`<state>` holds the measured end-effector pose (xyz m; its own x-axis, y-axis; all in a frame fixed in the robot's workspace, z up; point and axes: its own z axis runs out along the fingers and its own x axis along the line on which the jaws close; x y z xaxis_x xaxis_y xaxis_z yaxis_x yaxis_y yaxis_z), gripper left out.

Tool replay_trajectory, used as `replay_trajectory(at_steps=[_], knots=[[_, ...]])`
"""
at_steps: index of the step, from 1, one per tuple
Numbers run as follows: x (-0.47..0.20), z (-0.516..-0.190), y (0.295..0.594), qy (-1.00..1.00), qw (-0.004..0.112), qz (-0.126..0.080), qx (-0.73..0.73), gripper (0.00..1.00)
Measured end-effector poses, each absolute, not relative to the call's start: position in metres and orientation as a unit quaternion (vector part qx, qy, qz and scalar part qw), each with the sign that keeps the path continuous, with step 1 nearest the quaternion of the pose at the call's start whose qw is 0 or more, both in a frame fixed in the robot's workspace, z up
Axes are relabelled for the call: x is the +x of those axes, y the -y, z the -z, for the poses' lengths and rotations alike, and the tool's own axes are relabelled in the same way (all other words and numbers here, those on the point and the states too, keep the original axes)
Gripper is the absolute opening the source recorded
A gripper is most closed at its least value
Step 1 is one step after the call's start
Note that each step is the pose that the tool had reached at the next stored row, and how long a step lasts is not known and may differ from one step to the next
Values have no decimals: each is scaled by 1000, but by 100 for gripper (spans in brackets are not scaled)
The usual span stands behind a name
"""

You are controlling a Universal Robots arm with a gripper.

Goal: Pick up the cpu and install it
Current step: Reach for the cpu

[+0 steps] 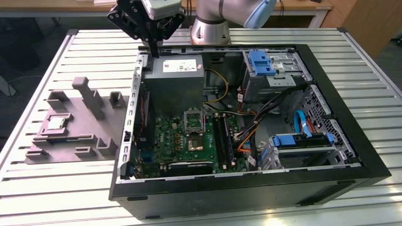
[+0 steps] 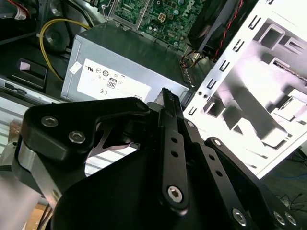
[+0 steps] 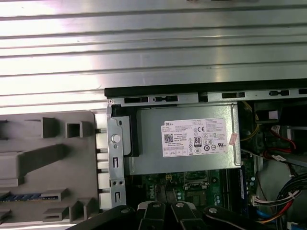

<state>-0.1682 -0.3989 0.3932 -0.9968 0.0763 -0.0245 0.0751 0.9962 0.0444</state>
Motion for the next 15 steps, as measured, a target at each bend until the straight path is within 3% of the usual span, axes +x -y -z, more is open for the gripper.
replay_trajectory(at_steps=[15], knots=[[-174,-393,399,-999,13,-22,38,11]])
